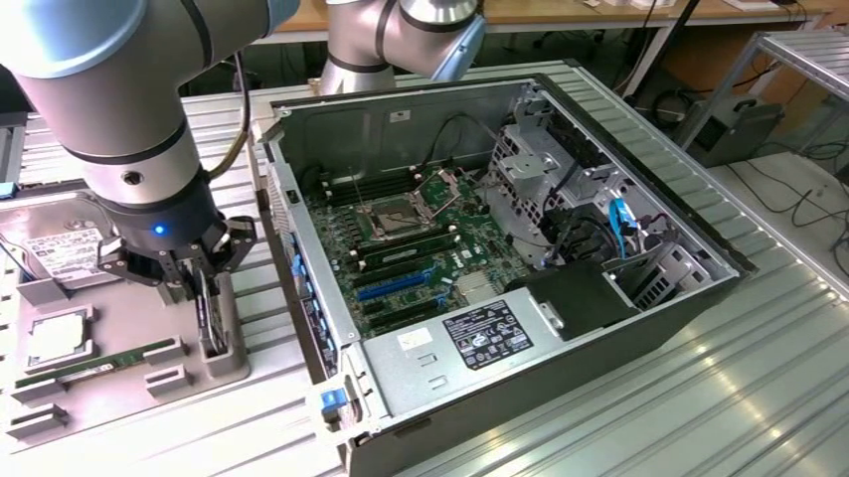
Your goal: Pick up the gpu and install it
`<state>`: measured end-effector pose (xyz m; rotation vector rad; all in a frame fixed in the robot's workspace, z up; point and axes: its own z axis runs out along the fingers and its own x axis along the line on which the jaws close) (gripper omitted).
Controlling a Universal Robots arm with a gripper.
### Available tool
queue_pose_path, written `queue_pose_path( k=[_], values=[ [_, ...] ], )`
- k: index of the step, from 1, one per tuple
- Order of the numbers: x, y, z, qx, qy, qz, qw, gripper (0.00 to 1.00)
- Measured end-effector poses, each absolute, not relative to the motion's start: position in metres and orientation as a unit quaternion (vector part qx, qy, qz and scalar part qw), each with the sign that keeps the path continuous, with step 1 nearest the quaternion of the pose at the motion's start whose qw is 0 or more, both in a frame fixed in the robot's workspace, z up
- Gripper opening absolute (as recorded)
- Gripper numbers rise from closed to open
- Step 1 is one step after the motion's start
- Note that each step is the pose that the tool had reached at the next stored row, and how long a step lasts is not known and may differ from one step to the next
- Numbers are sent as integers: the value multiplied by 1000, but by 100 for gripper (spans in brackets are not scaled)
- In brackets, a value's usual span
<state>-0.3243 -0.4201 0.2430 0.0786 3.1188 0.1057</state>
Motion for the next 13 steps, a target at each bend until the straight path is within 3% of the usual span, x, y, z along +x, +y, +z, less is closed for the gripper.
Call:
queue_pose_path(
  k=[9,13],
  values=[
    [-324,-420,244,-8,999,34,9,26],
    [-324,-420,259,-8,999,34,9,26]
  ],
)
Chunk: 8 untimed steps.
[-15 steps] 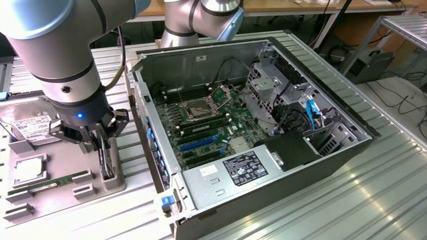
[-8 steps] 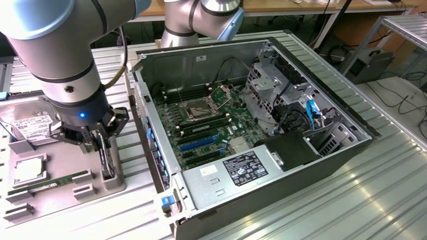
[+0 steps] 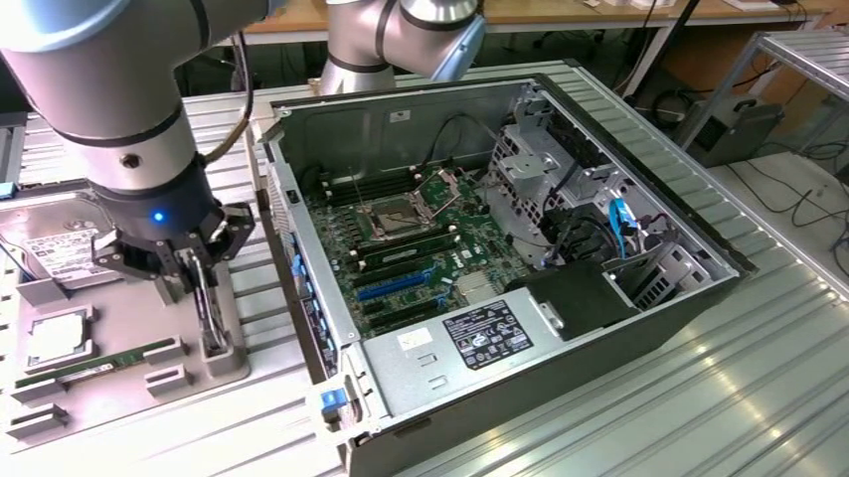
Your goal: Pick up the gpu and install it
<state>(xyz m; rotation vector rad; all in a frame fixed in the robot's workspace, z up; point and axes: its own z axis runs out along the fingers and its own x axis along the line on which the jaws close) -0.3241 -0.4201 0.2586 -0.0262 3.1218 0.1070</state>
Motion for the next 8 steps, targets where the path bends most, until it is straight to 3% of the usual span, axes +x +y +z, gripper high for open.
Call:
queue_pose_path(
  k=[8],
  values=[
    [-323,-420,305,-10,999,34,9,26]
  ],
)
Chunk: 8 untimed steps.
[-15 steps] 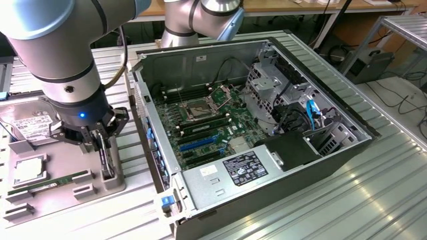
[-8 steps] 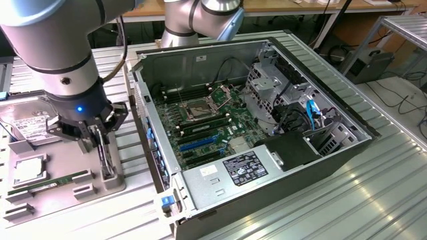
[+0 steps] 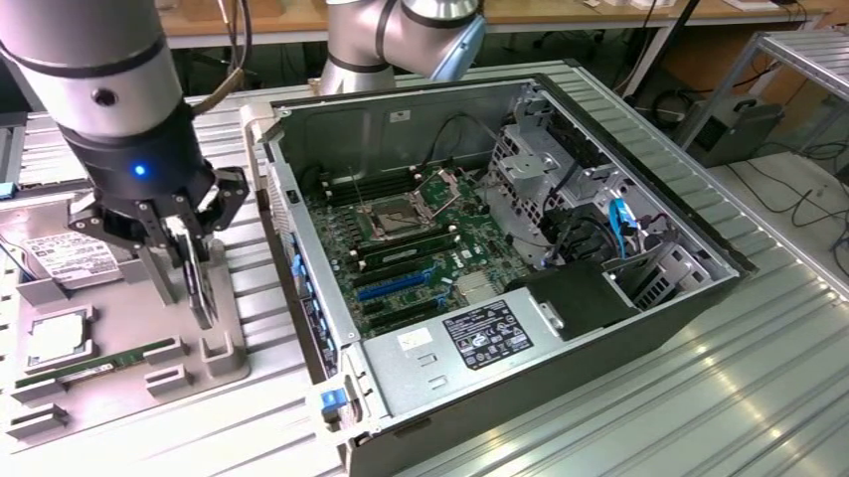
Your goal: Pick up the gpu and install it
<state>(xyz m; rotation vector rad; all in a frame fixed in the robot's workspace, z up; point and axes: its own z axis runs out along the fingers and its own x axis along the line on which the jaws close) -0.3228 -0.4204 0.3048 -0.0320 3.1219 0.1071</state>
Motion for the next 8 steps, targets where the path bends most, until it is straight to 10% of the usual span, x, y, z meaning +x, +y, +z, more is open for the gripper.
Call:
queue_pose_path(
  k=[8],
  values=[
    [-319,-424,344,-11,999,34,9,26]
  ],
)
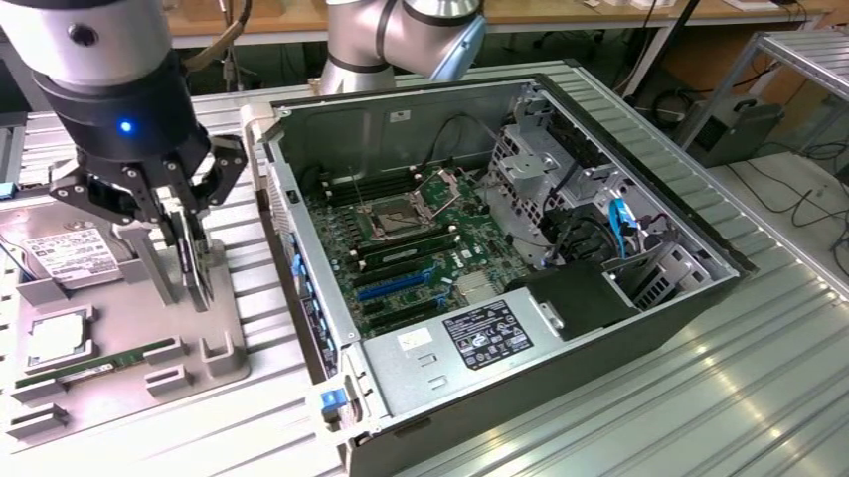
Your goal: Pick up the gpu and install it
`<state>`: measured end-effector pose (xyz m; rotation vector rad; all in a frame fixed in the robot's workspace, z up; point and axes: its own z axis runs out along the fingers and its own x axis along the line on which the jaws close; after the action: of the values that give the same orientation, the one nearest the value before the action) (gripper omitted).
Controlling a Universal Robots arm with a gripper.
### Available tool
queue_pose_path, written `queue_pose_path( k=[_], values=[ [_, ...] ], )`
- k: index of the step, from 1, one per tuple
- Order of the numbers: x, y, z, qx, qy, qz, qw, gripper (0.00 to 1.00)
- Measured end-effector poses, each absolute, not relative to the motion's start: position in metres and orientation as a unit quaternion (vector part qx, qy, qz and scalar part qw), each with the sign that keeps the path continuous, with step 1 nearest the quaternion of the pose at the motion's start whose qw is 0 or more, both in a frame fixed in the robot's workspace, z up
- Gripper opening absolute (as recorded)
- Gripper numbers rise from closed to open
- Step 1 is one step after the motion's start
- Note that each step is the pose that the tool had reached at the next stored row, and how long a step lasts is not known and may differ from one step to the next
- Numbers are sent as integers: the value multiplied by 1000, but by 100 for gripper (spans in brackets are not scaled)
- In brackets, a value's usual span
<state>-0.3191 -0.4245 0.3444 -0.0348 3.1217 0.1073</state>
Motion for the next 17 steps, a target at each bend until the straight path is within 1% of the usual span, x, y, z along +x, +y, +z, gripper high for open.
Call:
queue_pose_path(
  k=[11,14,17],
  values=[
    [-303,-443,398,-13,999,35,9,26],
    [-287,-451,419,-13,999,37,9,26],
    [-269,-455,430,-13,999,37,7,26]
  ],
)
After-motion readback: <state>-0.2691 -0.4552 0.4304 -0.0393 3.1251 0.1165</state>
